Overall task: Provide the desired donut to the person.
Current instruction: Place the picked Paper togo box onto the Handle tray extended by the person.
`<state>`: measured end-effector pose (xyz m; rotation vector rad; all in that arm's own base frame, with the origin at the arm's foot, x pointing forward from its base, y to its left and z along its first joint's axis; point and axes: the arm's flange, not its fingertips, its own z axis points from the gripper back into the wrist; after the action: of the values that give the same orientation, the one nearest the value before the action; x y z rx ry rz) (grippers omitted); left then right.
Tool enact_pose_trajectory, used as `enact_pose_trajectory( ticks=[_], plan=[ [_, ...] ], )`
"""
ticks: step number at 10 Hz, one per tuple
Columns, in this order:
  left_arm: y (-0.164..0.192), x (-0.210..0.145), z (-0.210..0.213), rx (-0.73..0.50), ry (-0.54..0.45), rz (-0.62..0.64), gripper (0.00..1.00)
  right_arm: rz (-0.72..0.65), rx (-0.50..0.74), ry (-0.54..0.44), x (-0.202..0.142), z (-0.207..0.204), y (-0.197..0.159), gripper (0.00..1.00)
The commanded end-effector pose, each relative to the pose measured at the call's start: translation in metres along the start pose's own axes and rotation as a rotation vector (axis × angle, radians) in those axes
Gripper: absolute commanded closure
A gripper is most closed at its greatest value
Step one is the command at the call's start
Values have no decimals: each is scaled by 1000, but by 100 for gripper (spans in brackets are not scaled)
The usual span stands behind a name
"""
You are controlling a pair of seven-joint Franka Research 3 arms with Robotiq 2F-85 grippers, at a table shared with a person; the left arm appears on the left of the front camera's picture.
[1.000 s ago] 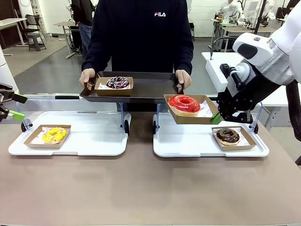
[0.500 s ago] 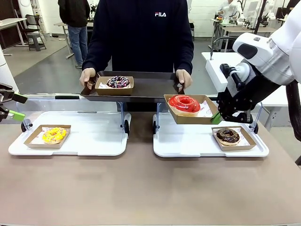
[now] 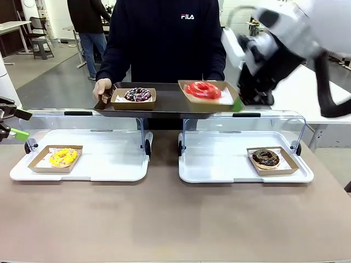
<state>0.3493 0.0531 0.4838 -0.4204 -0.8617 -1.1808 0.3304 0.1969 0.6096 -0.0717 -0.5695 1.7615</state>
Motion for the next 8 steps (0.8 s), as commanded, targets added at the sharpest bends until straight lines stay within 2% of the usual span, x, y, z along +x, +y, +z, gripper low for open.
enact_pose_trajectory(
  ticks=[1,2,4,8],
  plan=[
    [0,-2,1,-3,-17,1,0,-85,0,120,30,-12,-70,99],
    [0,-2,1,-3,-17,1,0,-118,-40,148,39,-26,-92,99],
    [0,-2,1,-3,-17,1,0,-153,-44,163,41,-60,-116,99],
    [0,-2,1,-3,-17,1,0,-151,-71,133,42,-116,-120,99]
  ],
)
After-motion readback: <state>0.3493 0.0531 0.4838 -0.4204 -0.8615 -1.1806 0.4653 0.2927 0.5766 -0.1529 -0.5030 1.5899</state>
